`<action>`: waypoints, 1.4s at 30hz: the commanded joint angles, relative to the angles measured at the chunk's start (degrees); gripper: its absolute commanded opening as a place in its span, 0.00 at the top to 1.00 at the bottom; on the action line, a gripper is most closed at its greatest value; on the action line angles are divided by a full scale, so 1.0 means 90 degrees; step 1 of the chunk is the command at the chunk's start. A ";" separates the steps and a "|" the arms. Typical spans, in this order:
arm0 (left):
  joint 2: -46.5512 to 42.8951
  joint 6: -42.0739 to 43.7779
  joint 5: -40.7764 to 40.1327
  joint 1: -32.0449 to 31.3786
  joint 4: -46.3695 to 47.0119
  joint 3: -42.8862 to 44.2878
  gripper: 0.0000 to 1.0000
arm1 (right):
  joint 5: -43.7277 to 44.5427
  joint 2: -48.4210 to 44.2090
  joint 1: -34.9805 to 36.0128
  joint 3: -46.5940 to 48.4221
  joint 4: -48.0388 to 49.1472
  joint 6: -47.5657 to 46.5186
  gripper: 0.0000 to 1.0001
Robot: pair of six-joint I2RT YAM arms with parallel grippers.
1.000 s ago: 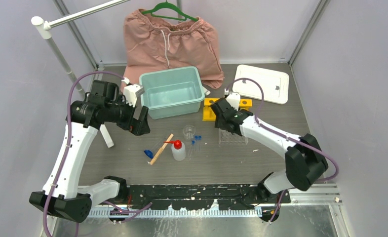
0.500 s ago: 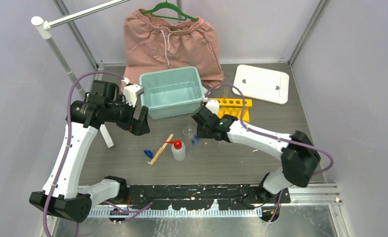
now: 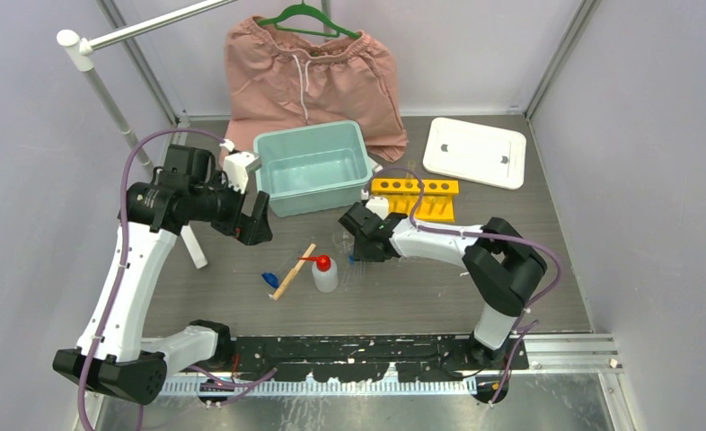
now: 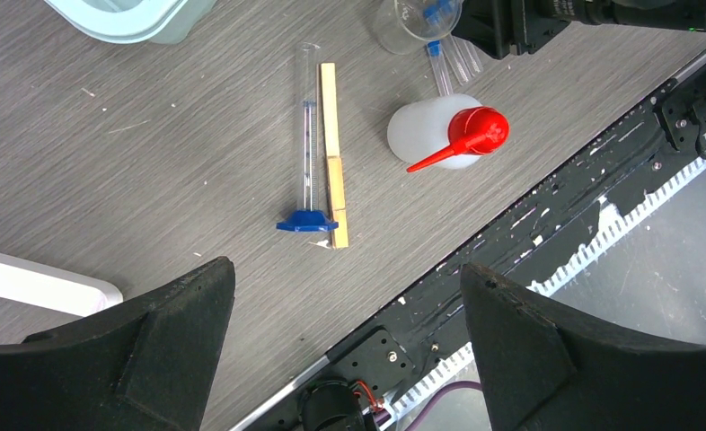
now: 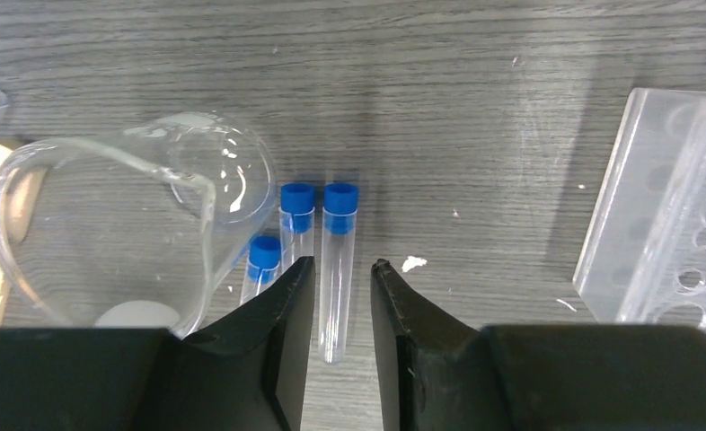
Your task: Organize the chemistry lab equipment
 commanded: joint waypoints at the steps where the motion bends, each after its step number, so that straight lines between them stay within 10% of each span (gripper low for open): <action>1: -0.0033 0.0114 0.0007 0.0001 -0.0001 0.0287 0.04 | 0.0129 0.0097 -0.0040 0.0143 0.0291 0.0166 0.66; 15: -0.0005 0.0201 0.0092 0.0001 -0.0065 0.0368 0.04 | -0.0081 0.0199 -0.0511 -0.0092 0.0220 0.0284 0.71; 29: -0.0098 0.0407 0.0440 0.0001 -0.0054 0.0389 0.01 | 0.0042 -0.1691 -0.0618 0.0768 -0.0913 0.0031 0.99; 42: -0.0160 -0.0295 0.1417 0.0002 0.0121 0.0493 0.01 | -0.0658 -0.1031 0.0337 0.3495 -0.0937 0.0574 0.99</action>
